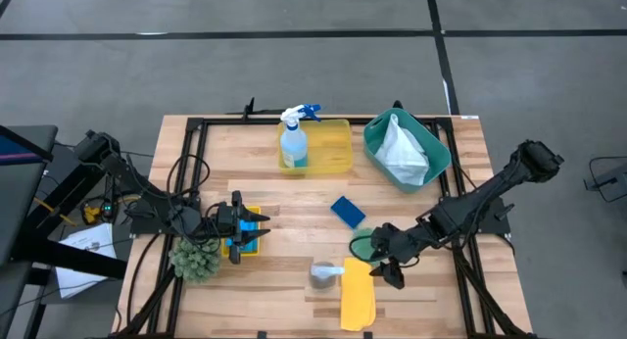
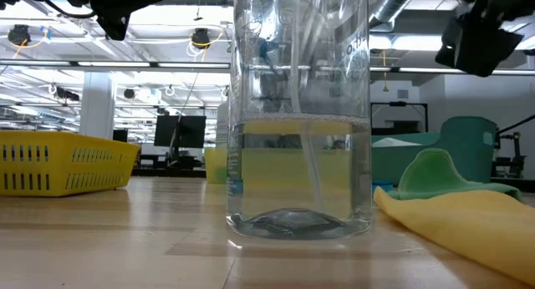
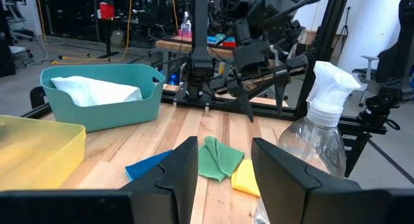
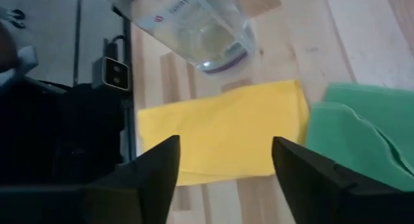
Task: Pick & Place Kitchen Items
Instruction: Put the transparent spray bottle into the top yellow bin
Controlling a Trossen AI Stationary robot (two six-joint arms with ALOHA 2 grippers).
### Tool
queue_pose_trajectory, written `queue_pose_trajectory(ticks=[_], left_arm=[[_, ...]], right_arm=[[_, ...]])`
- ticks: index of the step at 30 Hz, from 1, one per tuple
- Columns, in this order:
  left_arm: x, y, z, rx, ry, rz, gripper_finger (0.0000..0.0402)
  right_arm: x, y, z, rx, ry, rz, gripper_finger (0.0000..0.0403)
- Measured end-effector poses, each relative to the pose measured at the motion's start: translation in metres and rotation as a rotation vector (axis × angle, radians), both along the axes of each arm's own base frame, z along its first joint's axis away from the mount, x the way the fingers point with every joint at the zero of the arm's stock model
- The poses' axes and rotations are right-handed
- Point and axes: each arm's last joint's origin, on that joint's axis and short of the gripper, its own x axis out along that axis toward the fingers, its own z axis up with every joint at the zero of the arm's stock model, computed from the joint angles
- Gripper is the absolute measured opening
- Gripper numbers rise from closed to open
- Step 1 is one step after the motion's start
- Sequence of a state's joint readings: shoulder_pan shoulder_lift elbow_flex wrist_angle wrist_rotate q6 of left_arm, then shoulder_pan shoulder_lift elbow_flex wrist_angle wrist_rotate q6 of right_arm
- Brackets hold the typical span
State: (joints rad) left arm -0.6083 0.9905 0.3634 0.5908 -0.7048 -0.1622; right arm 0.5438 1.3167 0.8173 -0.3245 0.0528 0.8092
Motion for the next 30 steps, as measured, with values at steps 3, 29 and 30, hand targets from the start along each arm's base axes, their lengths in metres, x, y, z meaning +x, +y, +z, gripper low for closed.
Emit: queue_pose_trajectory(ticks=[3, 29, 30], left_arm=[[0.000, 0.000, 0.000, 0.000, 0.000, 0.000, 0.0140], [0.000, 0.000, 0.000, -0.004, -0.001, 0.000, 0.0140], [0.000, 0.000, 0.000, -0.004, -0.001, 0.000, 0.0140]], right_arm=[[0.003, 0.002, 0.004, 0.017, -0.049, 0.011, 0.0211], [0.012, -0.020, 0.181, -0.281, -0.139, 0.055, 0.0273], [0.018, -0.019, 0.182, -0.290, -0.139, 0.068, 0.0273]])
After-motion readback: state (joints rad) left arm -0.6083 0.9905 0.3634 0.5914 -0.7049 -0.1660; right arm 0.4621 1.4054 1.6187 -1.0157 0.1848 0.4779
